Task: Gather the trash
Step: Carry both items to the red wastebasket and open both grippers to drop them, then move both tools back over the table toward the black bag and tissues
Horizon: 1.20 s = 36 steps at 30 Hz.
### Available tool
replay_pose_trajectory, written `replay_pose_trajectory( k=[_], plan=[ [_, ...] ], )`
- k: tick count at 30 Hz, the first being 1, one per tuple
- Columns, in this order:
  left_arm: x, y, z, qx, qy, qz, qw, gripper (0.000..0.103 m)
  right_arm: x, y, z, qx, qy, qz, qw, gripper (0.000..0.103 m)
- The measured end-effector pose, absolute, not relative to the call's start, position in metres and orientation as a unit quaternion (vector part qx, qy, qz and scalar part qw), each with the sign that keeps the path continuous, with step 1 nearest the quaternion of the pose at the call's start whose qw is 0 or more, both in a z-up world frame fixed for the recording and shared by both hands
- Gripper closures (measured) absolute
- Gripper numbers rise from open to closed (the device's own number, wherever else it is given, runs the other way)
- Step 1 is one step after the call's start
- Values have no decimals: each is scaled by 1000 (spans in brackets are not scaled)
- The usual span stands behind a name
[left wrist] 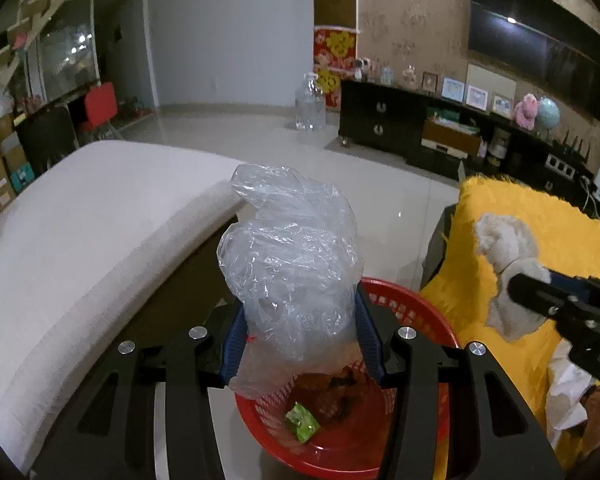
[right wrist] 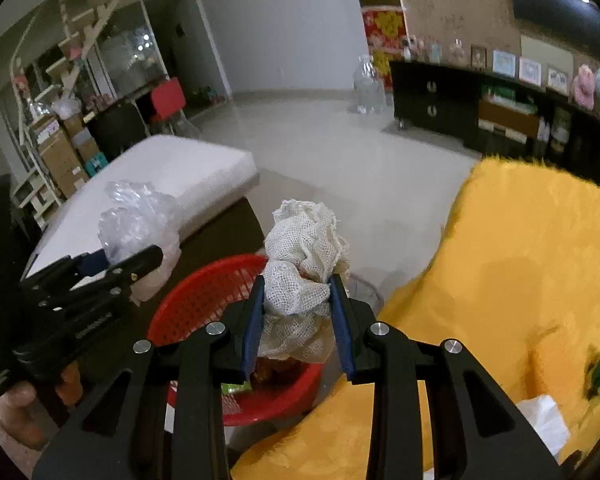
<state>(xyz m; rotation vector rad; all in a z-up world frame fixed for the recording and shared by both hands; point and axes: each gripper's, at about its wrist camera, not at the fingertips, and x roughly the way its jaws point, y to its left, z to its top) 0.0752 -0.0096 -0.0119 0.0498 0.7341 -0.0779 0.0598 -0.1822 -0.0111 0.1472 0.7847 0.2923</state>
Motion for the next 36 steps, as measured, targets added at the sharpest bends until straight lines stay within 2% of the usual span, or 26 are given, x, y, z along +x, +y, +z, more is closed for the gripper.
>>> replay_pose_trajectory(
  k=[15,17,19,21,28,36],
  plan=[
    [76,-2,-31,17,396,-54,916,56,63,-162,-38,87,421,164,888,70],
    [76,-4,-32,22,395,-57,917,53,63,-161,-39,91,423,167,886,65],
    [76,-5,-31,23,396,-60,916,50,64,-164,-39,103,422,168,885,52],
    [76,-5,-31,20,397,-63,916,46,63,-169,-37,112,419,164,886,48],
    [72,-4,-24,16,379,-70,923,29,59,-184,-31,119,411,148,892,48],
    [69,-2,-14,-7,360,-68,930,26,47,-208,-12,101,378,109,914,46]
  ],
)
